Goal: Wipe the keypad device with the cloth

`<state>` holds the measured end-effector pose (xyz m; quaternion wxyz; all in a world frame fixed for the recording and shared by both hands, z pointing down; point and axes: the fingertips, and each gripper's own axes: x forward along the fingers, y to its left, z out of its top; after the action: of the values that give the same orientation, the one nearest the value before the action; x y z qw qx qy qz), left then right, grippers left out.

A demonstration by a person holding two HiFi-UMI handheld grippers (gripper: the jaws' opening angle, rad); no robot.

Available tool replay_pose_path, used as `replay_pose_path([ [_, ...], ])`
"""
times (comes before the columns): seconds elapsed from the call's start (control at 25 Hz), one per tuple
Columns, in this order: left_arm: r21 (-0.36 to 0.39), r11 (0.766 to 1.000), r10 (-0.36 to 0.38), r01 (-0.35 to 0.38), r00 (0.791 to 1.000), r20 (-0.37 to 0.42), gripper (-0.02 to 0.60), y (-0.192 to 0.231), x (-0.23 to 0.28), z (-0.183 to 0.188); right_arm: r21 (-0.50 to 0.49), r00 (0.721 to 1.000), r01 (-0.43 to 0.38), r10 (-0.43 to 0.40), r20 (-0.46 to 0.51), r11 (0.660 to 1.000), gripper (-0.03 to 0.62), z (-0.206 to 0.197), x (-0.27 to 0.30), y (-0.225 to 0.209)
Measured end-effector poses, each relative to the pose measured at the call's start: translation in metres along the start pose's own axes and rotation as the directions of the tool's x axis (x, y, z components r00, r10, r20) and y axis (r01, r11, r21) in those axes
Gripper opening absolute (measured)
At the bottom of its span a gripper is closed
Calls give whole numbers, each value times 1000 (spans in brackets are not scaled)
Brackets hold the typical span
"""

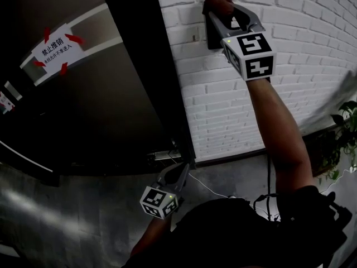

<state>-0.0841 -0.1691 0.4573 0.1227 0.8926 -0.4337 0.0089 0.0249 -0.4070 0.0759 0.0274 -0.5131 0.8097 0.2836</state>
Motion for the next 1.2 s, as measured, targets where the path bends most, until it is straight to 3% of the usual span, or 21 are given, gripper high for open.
replay_pose_path([
  [1.2,0,1000,-28,28,1000,-10,17,-8,8,-4,10,995,-29,30,-91,1000,146,-65,-26,31],
])
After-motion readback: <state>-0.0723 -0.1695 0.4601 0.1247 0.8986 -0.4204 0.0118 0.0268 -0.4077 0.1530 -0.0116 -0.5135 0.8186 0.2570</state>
